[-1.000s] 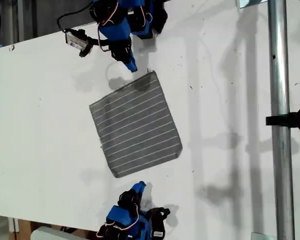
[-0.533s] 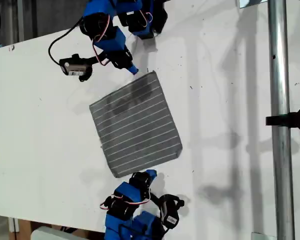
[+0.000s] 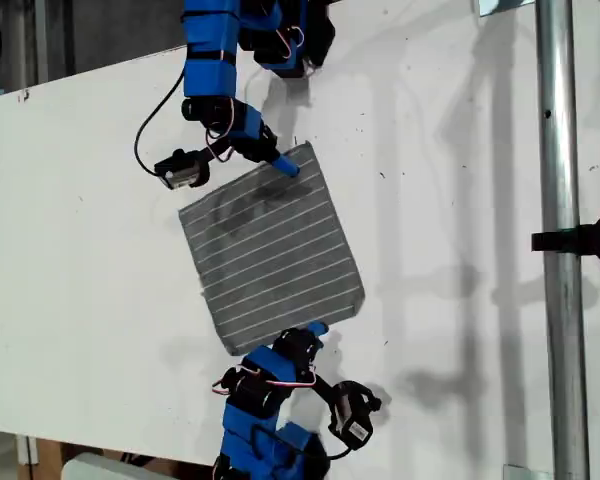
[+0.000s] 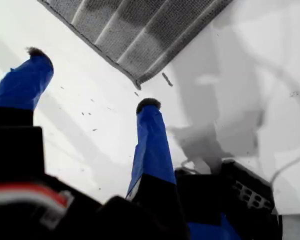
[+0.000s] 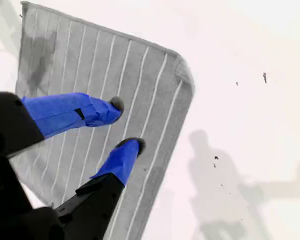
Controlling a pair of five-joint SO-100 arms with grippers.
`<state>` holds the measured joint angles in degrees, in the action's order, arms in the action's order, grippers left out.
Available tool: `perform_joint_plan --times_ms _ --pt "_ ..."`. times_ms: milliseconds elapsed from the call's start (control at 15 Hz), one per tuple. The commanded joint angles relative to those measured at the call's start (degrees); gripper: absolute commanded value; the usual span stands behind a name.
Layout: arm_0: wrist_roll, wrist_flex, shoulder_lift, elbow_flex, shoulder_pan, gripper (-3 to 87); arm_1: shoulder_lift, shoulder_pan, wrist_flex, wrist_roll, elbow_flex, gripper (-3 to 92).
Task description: Grasp corners of a towel and fold twice.
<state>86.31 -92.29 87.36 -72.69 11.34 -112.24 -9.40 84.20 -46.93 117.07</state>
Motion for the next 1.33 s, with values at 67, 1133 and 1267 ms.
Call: perform_joint_plan --times_ms 67,1133,1267 --pt "-0.4 -1.3 0.1 3.1 0.3 10.0 0.7 1.1 -5.9 1.6 4.0 34.0" --pt "3.3 -0.7 -3.3 2.4 -0.6 10.6 26.2 5.1 -20.1 1.8 -1.1 -0.3" --pt "-0.3 -0.4 -9.4 9.8 -0.4 16.6 26.4 5.3 -20.2 1.6 -1.9 -0.3"
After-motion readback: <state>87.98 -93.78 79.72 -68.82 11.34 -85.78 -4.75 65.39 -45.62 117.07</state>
